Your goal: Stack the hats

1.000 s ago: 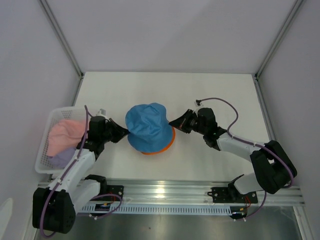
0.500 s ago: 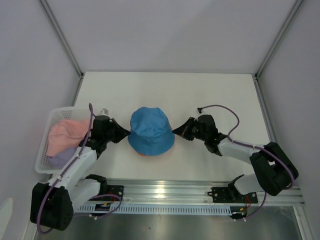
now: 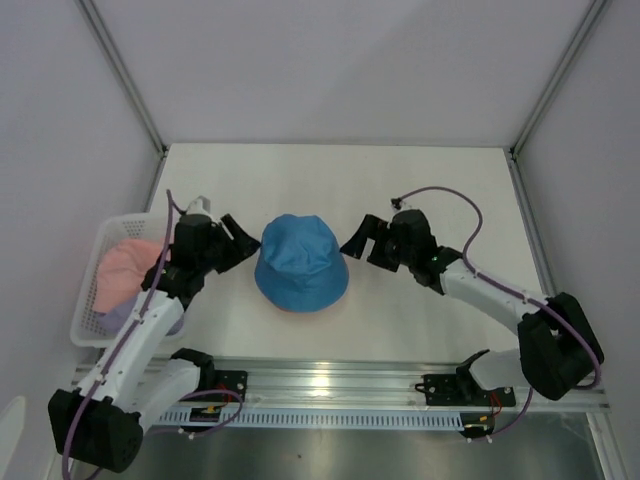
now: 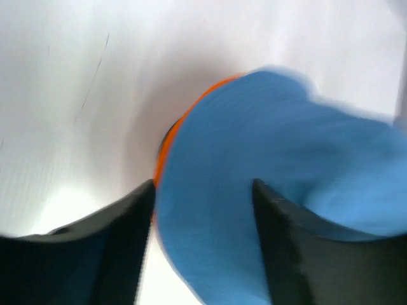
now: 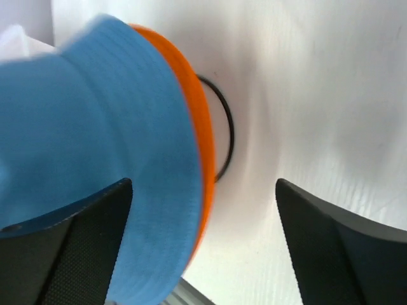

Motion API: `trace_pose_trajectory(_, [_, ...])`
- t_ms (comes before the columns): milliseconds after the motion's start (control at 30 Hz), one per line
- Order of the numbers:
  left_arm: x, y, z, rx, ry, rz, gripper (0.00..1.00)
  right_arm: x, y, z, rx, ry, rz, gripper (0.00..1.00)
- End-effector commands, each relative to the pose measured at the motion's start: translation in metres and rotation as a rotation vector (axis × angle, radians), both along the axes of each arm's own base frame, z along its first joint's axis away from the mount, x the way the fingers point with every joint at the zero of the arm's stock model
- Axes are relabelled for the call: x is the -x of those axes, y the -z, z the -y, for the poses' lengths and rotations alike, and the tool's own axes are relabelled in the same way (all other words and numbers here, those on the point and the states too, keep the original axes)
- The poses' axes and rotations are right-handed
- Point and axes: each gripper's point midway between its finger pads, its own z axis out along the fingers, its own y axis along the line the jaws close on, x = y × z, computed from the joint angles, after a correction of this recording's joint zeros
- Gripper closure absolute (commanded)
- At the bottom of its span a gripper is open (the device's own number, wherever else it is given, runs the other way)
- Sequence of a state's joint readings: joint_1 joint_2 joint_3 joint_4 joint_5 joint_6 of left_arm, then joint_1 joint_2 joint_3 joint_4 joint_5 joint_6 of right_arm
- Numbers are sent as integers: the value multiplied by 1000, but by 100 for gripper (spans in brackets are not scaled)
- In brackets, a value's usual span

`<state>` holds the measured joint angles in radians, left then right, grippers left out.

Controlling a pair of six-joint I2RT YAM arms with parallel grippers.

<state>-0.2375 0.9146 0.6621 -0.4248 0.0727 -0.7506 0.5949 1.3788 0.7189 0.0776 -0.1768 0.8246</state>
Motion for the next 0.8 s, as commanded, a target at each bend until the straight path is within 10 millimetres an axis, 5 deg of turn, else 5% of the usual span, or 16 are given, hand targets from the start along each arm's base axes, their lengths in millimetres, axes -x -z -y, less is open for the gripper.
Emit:
trace_pose_trajectory(0, [-9, -92, -18, -107, -12, 194, 30, -27, -76, 30, 114, 38, 183, 1])
trace_pose_trajectory(67, [-8, -131, -31, -152, -52, 252, 13, -37, -91, 67, 159, 104, 148, 0])
trace_pose_trajectory(100, [-3, -145, -48, -213, -115, 245, 1, -46, -117, 76, 146, 123, 180, 0])
trace_pose_trajectory(167, [9, -161, -80, -276, -263, 187, 1, -52, -133, 105, 164, 162, 195, 0])
trace_pose_trajectory(367, [46, -132, -187, -401, -713, -10, 1, -51, -176, 137, 154, 233, 348, 0])
trace_pose_trajectory(667, [28, -65, -240, -329, -853, -171, 7, -64, -158, 128, 101, 194, 331, 0])
trace_pose_trajectory(767, [27, -59, -257, -383, -905, -197, 12, -69, -156, 125, 80, 185, 337, 0])
